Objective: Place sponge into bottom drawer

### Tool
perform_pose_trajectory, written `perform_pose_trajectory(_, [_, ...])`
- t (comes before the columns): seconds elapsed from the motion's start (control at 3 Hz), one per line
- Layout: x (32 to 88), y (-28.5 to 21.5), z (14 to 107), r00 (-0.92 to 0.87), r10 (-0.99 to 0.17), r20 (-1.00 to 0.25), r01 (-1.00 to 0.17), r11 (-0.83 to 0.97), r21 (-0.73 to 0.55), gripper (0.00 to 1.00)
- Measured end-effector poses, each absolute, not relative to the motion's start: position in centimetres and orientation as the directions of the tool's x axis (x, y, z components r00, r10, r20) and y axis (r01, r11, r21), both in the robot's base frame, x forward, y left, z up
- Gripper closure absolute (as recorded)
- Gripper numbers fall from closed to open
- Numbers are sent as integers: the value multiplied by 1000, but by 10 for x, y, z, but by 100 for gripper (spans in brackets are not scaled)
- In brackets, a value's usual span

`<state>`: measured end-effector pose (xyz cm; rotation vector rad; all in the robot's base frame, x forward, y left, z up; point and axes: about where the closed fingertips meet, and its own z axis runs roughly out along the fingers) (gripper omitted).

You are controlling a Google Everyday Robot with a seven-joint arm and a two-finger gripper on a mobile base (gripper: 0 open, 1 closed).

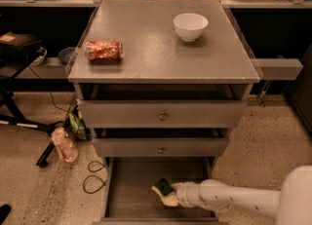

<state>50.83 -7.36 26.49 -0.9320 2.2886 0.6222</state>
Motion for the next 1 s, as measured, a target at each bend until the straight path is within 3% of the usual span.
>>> perform_pose_trajectory(1.0, [520,-69,186,-675,-460,-576,-661,724,195,100])
